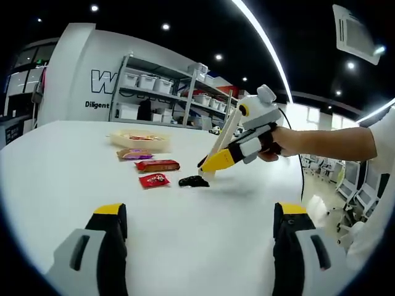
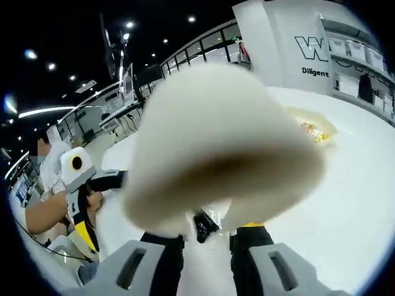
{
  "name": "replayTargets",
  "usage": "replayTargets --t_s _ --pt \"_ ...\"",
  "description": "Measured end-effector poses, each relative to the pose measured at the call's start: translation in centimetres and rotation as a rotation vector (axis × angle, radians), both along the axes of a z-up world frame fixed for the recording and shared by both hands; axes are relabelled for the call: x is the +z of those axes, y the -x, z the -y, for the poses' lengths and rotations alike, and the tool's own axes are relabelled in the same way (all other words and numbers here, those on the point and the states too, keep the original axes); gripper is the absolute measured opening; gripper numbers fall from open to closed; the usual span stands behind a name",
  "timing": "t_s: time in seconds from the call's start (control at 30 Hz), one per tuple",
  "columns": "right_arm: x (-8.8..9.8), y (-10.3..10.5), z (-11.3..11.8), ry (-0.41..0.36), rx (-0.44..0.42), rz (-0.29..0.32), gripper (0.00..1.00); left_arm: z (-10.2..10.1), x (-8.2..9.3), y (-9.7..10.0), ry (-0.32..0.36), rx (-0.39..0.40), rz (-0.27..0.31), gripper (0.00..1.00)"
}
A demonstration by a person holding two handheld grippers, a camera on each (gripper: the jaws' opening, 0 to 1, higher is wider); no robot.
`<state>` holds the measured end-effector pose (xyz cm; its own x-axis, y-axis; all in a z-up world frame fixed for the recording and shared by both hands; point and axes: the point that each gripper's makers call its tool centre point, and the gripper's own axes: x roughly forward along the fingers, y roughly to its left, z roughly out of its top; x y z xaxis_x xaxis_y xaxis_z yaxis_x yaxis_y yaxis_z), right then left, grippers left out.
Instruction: Place the target food into the container with the food tongs after gripping and lifting it, then release it inside without dropping or visibly crushing the food.
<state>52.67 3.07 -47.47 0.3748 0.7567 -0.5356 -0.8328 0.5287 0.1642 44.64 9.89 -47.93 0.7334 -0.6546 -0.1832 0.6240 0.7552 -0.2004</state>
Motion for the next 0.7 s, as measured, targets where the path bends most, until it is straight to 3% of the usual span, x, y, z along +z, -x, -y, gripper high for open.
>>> replayTargets --t_s 0.2,0.4,0.6,0.67,0.7 --pt "-0.2 0.1 -1.2 -0.004 0.08 0.01 0.24 -0.1 0.1 0.0 0.005 0.002 -0.001 0.97" --pt "-1.4 0.0 -1.4 0.08 0.145 0.076 0.23 -0.2 0.1 -0.1 0.008 0.005 -0.001 0.97" --pt "-1.3 0.4 -1.9 0.071 0.149 0.082 0.22 -0.1 0.0 0.0 0.003 0.005 -0.004 0.97" --pt "-1.3 0.2 -1.7 0.065 0.108 0.055 0.18 -0.1 -0.1 -0.1 0.003 0.008 -0.008 0.97" --pt "-1.4 -0.1 -1.5 0.062 0.051 0.013 0.15 -0.1 -0.1 -0.1 0.003 0.01 -0.008 0.97"
